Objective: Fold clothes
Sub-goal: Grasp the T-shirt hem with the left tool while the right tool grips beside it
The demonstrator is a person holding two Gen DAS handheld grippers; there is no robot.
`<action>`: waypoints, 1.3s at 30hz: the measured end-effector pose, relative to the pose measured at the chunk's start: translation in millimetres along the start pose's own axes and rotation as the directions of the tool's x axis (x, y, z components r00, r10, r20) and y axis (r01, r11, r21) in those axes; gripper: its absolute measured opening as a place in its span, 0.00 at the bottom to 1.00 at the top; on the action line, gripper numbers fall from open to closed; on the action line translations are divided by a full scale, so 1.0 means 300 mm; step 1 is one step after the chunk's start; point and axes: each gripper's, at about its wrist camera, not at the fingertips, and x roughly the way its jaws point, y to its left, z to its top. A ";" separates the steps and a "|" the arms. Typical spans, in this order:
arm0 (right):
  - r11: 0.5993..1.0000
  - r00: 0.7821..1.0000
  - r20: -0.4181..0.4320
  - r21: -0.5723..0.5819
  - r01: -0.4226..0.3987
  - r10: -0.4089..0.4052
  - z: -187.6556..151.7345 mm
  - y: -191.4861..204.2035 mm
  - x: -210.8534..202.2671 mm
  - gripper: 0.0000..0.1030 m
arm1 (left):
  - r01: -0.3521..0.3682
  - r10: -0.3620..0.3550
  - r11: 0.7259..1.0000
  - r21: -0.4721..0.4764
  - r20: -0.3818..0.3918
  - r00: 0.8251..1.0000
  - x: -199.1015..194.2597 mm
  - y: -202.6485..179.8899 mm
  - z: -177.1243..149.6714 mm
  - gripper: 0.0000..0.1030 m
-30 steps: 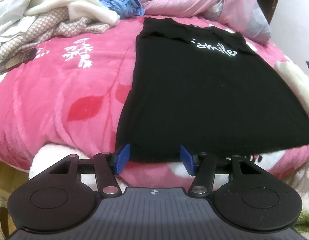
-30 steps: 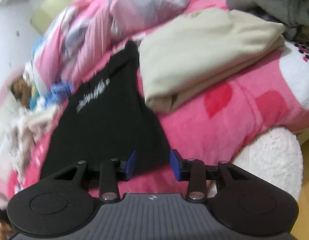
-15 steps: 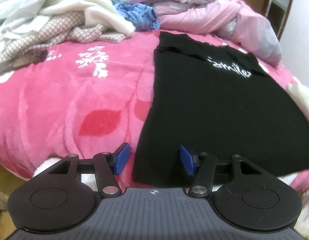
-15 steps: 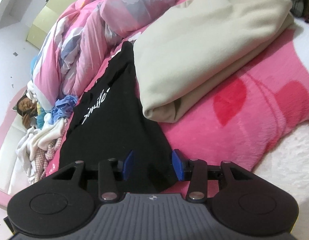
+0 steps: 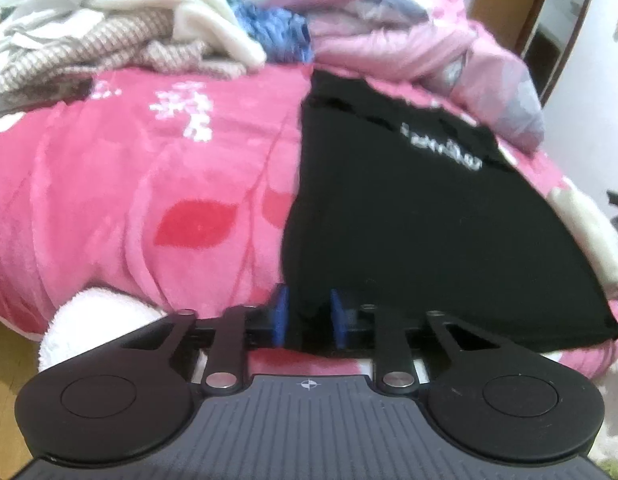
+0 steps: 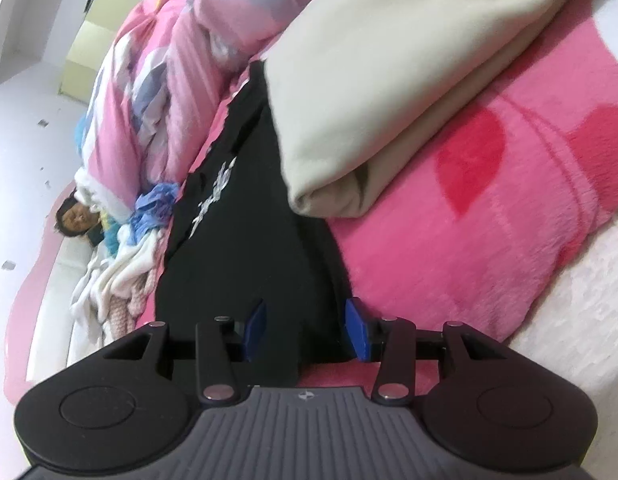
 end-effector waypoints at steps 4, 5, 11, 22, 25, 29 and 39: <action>1.000 1.000 0.012 -0.005 -0.007 0.007 0.000 0.002 -0.009 0.45 | -0.009 0.009 1.000 0.028 -0.023 1.000 0.018 -0.008 -0.004 0.17; 1.000 1.000 0.010 0.005 -0.007 0.007 0.000 -0.007 -0.005 0.45 | -0.005 0.005 1.000 0.016 -0.036 0.999 0.028 0.000 -0.005 0.18; 0.995 0.997 -0.036 0.067 -0.072 0.074 -0.020 -0.048 0.016 0.45 | 0.038 -0.041 0.998 -0.047 -0.064 0.997 0.032 0.036 -0.013 0.22; 0.982 0.986 -0.068 0.126 -0.144 0.153 -0.035 -0.099 0.062 0.44 | 0.038 -0.042 0.998 -0.051 -0.081 0.996 0.043 0.030 -0.016 0.23; 0.980 0.985 -0.067 0.129 -0.151 0.160 -0.041 -0.104 0.061 0.44 | 0.042 -0.047 0.998 -0.050 -0.106 0.993 0.040 0.033 -0.020 0.30; 0.975 0.983 -0.069 0.155 -0.158 0.170 -0.046 -0.114 0.071 0.43 | 0.048 -0.054 0.997 -0.060 -0.110 0.992 0.040 0.037 -0.030 0.30; 0.971 0.984 -0.033 0.171 -0.165 0.173 -0.061 -0.116 0.061 0.35 | 0.015 -0.021 0.994 -0.112 -0.052 0.998 0.004 0.024 -0.011 0.06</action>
